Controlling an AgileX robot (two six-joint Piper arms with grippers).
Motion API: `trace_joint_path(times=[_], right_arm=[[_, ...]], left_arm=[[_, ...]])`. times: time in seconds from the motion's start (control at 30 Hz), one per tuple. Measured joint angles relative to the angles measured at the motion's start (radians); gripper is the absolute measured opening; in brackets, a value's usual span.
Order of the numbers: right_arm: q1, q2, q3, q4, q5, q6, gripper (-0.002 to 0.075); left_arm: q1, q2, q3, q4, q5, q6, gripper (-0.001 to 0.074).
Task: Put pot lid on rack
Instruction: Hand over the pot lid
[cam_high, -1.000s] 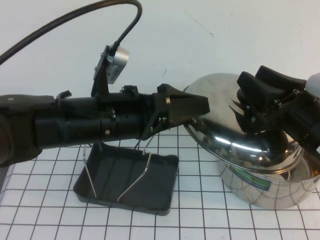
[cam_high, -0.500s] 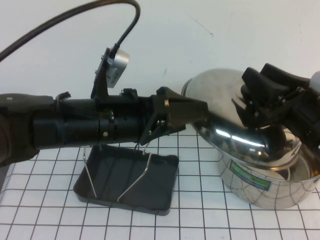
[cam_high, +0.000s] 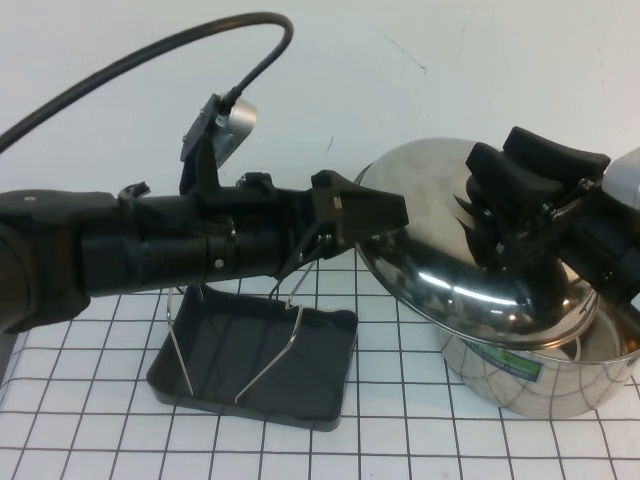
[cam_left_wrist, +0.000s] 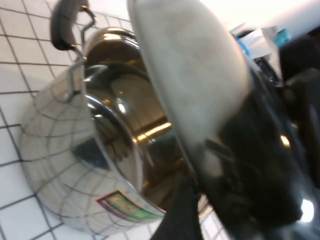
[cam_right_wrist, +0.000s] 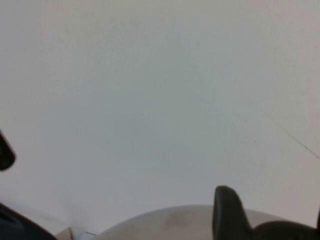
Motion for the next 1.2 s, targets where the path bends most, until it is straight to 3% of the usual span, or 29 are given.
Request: trace_joint_path(times=[0.53, 0.7, 0.87, 0.97, 1.07, 1.1, 1.2], right_arm=[[0.0, 0.0, 0.0, -0.062, 0.03, -0.02, 0.0336], [0.0, 0.0, 0.0, -0.065, 0.006, -0.014, 0.0336], [0.0, 0.0, 0.0, -0.065, -0.009, -0.012, 0.0336], [0.0, 0.0, 0.0, -0.068, 0.004, -0.012, 0.0336], [0.0, 0.0, 0.0, -0.07, -0.008, 0.004, 0.0337], [0.0, 0.0, 0.0, -0.07, -0.008, 0.004, 0.0346], [0.0, 0.0, -0.002, -0.07, -0.017, 0.0, 0.0425]], left_arm=[[0.0, 0.11, -0.021, -0.032, 0.057, 0.023, 0.0573], [0.0, 0.119, -0.083, -0.021, 0.054, 0.023, 0.0532], [0.0, 0.119, -0.129, -0.012, 0.052, 0.023, 0.0426], [0.0, 0.119, -0.136, -0.026, 0.079, 0.022, 0.0281], [0.0, 0.121, -0.138, -0.036, 0.113, 0.021, 0.0254], [0.0, 0.121, -0.138, -0.036, 0.116, 0.021, 0.0249], [0.0, 0.123, -0.14, -0.05, 0.131, 0.022, 0.0124]])
